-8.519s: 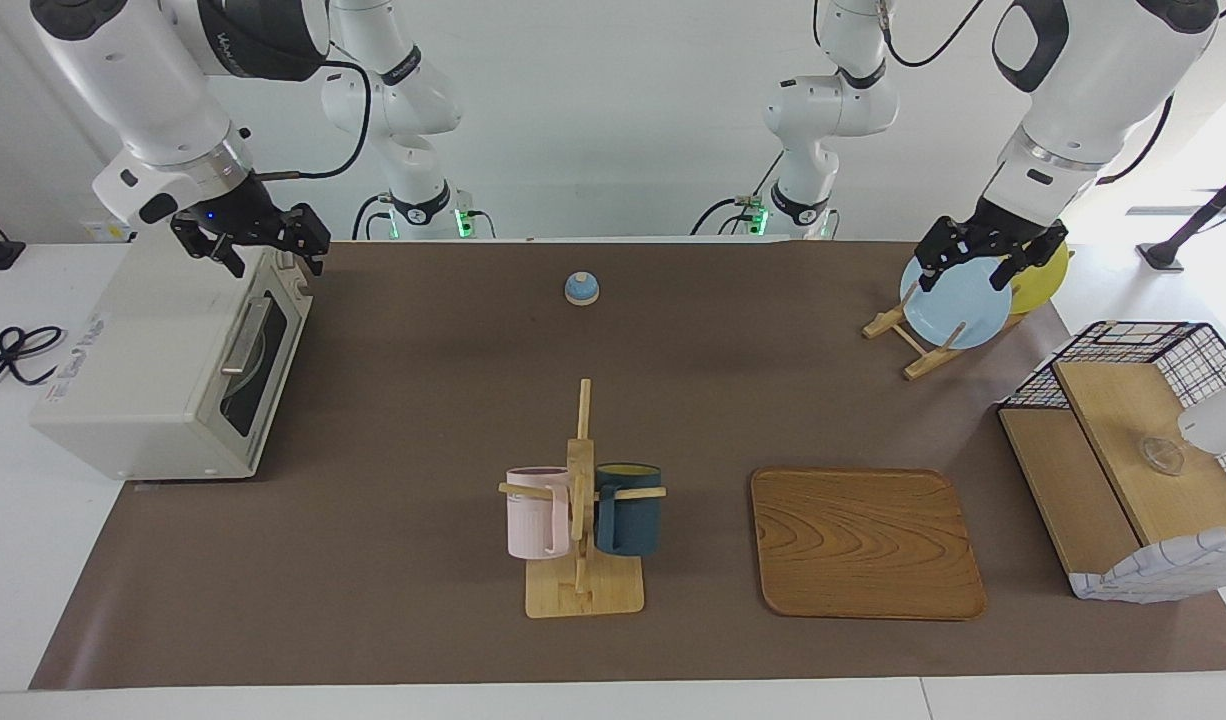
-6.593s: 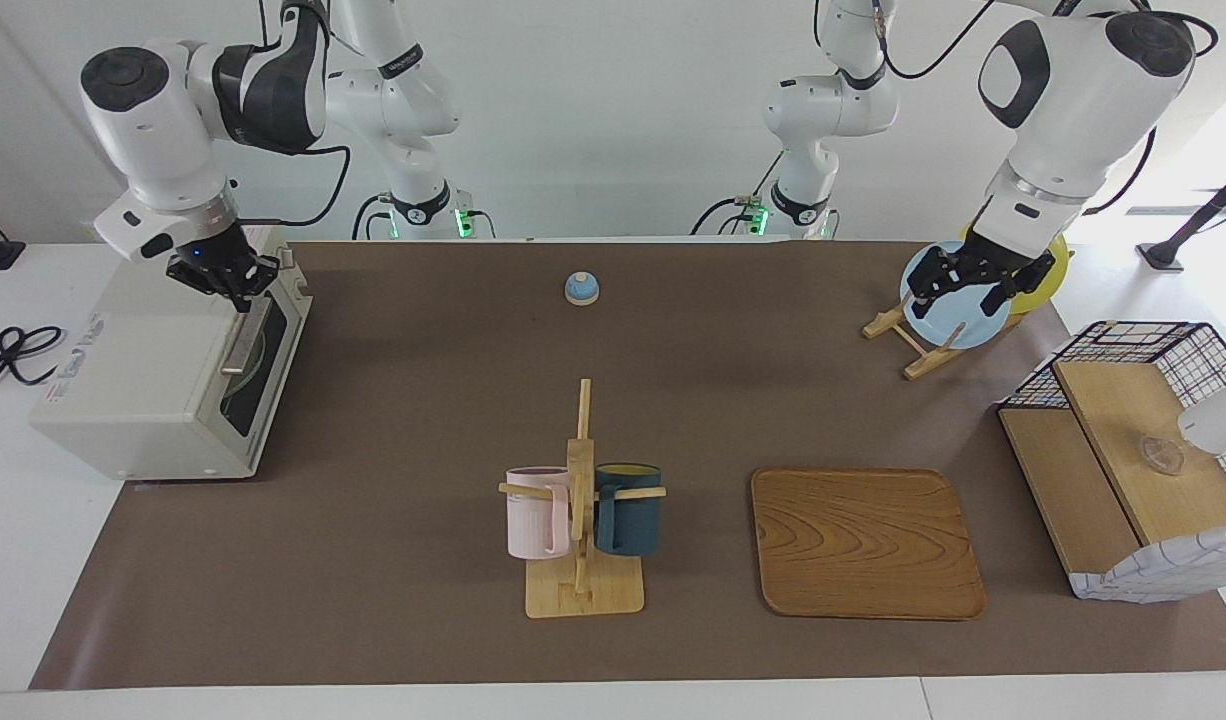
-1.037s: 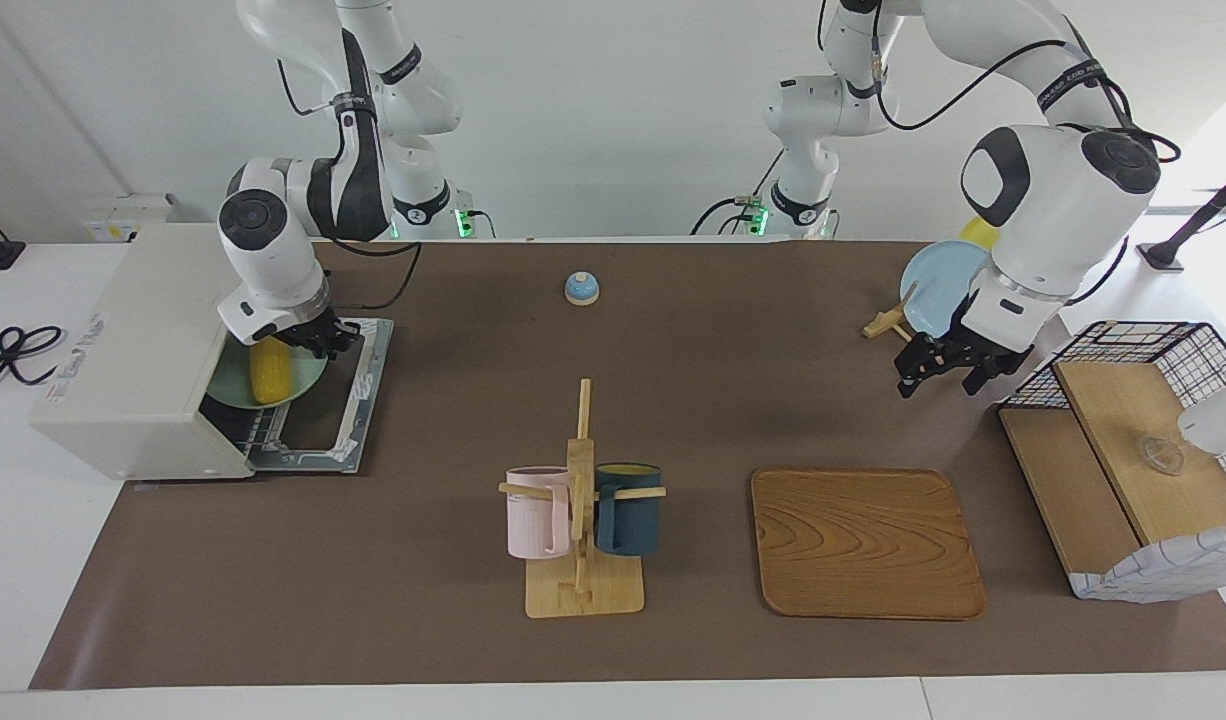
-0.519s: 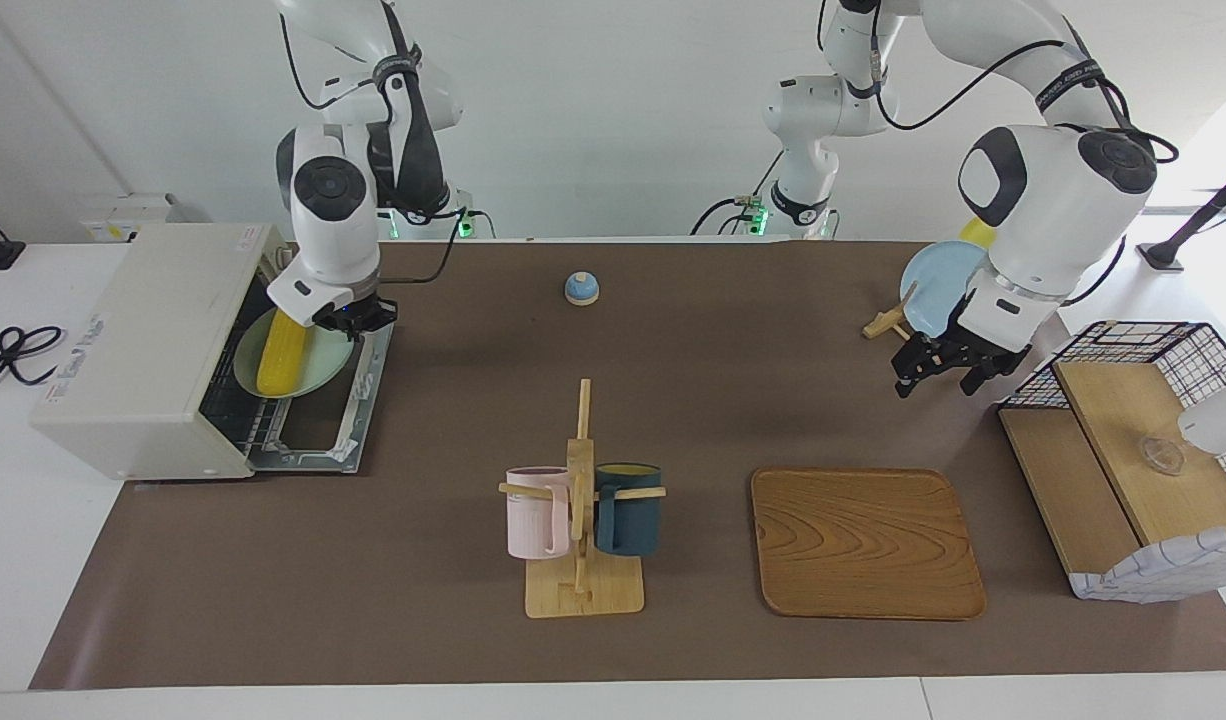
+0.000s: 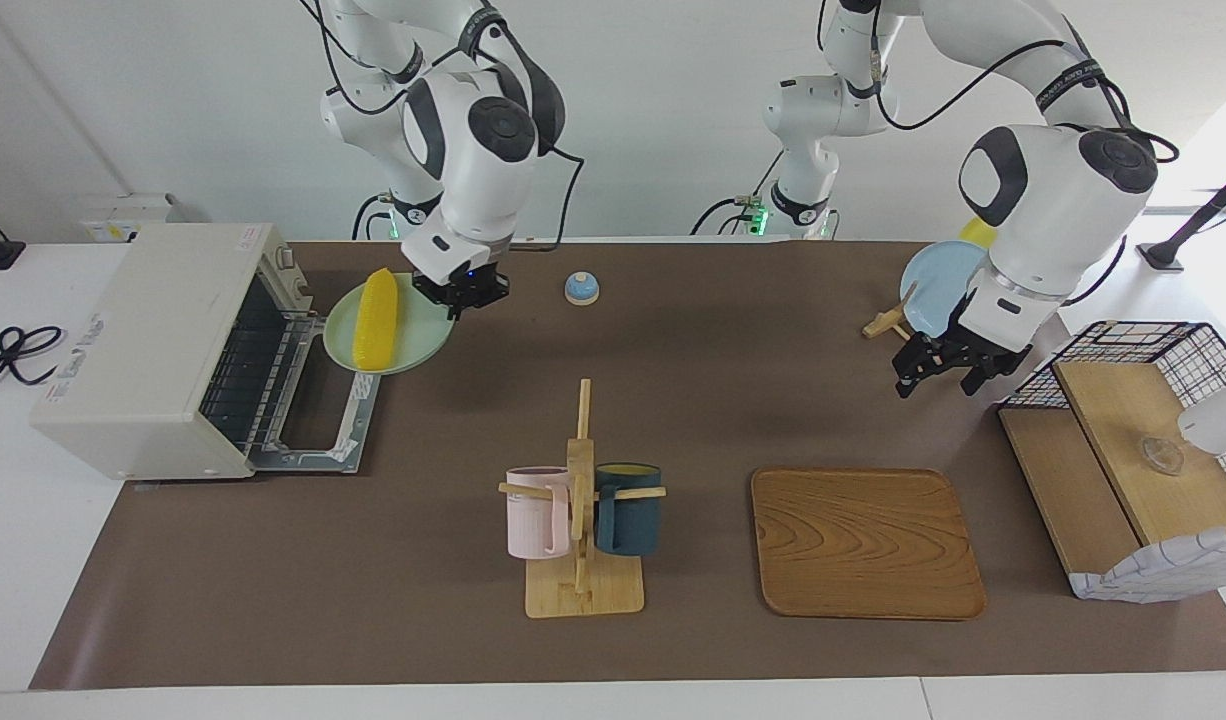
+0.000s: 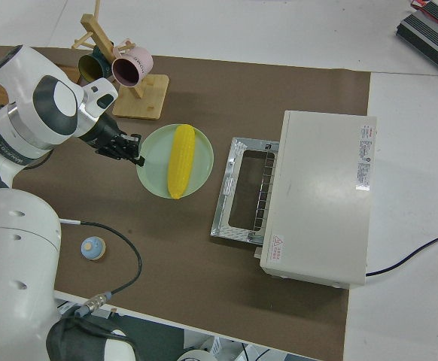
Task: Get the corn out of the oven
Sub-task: 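Pull the green plate with corn out of the oven with the right gripper, then set the green plate down on the table center with the right gripper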
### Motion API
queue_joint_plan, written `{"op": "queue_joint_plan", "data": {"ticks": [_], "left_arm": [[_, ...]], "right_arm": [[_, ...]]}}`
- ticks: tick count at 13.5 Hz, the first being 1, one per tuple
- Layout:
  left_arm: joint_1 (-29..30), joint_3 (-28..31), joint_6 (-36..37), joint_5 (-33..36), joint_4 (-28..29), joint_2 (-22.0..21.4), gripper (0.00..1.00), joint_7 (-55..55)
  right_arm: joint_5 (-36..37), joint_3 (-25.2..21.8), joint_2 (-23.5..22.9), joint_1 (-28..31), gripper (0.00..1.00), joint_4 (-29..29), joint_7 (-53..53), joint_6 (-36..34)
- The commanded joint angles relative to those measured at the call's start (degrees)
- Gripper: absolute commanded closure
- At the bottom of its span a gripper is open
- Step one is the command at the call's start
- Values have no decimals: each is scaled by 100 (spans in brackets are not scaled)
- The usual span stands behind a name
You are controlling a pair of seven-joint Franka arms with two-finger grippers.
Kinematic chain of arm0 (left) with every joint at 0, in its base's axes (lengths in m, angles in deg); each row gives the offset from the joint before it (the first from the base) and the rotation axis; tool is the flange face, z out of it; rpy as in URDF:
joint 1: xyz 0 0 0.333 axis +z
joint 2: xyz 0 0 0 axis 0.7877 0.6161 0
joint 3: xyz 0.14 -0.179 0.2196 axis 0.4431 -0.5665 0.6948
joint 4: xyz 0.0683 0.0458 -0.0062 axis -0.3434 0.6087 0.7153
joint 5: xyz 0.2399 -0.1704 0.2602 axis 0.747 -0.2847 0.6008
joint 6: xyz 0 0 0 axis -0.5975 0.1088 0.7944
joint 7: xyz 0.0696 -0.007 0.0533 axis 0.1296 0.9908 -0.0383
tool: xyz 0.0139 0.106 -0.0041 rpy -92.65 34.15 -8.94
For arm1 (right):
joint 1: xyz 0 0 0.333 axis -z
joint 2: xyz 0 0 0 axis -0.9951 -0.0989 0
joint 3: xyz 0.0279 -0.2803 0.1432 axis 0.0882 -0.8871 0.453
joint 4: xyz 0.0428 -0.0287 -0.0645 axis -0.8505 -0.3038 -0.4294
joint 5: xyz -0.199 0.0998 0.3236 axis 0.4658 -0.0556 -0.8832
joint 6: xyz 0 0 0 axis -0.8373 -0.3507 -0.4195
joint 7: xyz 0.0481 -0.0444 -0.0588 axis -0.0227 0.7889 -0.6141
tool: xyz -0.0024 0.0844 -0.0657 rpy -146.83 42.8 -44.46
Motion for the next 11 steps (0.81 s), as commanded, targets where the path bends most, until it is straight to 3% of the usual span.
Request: {"op": "queue_joint_plan", "data": {"ticks": [1,4,6,8,11], "left_arm": [[6,11,-39,-40,4,-53,0,33],[23,20,-57,-40,4,-53,0,68],[41,28,-57,-40,4,-53,0,68],[102,28,-57,-40,-13,-45,0,68],[137,28,-92,-48,-22,-45,0,68]], "right_arm": [[-496,28,-982,-487,100,1202,654,-257],[-515,28,-2483,-1313,100,2494,1936,-259],[-524,176,-2734,-1298,100,2569,1948,502],[-506,248,-2962,-1359,100,2534,1974,778],[-542,248,-2946,-1586,100,2175,2036,1190]]}}
